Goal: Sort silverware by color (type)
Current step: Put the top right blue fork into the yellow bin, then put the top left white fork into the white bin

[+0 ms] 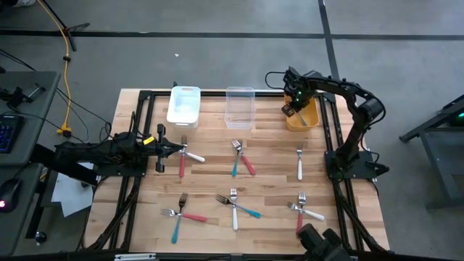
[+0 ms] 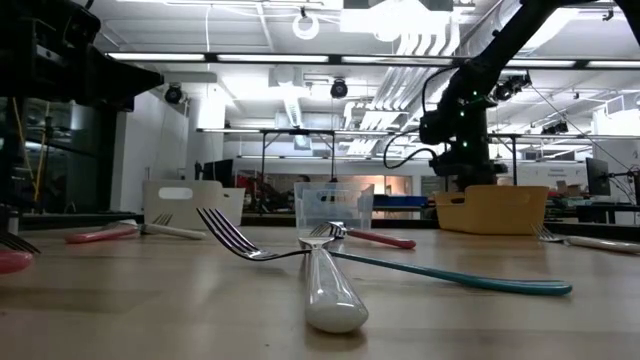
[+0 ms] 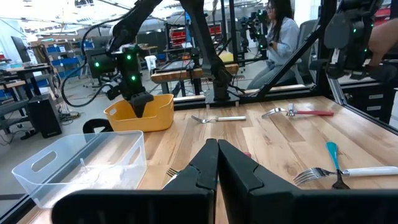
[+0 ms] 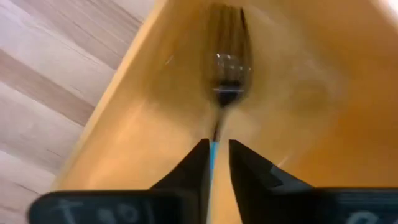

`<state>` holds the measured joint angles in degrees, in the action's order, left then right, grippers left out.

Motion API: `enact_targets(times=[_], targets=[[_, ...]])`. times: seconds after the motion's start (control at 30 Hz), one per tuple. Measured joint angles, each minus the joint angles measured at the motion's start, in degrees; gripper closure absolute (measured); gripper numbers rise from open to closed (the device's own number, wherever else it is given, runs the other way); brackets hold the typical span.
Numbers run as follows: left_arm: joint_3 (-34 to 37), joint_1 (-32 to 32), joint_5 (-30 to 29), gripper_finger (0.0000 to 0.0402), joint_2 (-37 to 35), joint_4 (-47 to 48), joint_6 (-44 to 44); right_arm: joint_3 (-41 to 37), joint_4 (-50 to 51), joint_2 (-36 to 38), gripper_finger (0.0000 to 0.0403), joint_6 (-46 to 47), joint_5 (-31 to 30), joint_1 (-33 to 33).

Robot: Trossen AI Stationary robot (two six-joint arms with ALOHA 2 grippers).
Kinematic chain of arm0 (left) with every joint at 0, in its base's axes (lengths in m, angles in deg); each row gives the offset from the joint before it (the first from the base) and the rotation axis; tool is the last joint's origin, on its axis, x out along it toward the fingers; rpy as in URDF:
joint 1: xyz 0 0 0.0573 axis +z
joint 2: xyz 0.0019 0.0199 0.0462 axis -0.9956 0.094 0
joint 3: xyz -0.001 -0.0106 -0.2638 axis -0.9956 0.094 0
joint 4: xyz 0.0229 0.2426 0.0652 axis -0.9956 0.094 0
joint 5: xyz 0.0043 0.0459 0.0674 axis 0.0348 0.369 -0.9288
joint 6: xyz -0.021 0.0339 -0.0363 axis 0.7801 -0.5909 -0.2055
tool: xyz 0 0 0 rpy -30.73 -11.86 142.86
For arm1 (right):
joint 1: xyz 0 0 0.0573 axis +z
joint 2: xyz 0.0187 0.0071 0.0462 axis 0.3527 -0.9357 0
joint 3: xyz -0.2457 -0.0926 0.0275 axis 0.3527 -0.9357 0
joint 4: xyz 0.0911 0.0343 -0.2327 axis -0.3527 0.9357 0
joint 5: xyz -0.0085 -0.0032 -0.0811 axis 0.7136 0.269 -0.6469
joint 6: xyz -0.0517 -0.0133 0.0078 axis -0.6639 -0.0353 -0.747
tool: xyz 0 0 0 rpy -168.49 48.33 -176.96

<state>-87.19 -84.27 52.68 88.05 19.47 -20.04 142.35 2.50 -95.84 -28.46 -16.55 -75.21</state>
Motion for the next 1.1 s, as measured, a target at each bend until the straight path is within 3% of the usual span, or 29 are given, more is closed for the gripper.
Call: enact_targets(times=[0.23,0.43,0.67,0.93,1.1], targets=[[0.0,0.0,0.0,0.0398,0.0,0.0,0.0,2.2,1.3,3.8,0.0288,-4.5,-1.9,1.6],[0.0,0.0,0.0,0.0398,0.0,0.0,0.0,-1.2,-2.4,12.0,0.0314,-10.0,-0.6,3.5],[0.0,0.0,0.0,0.0398,0.0,0.0,0.0,-18.2,-23.1,26.9,0.0395,-11.6,8.0,6.6],[0.0,0.0,0.0,0.0398,0.0,-0.9,0.1,-36.0,-47.2,43.3,0.039,-6.1,11.3,15.0],[0.0,0.0,0.0,0.0398,0.0,-4.6,3.7,-43.1,-59.9,49.2,0.0398,-3.3,15.7,19.6]])
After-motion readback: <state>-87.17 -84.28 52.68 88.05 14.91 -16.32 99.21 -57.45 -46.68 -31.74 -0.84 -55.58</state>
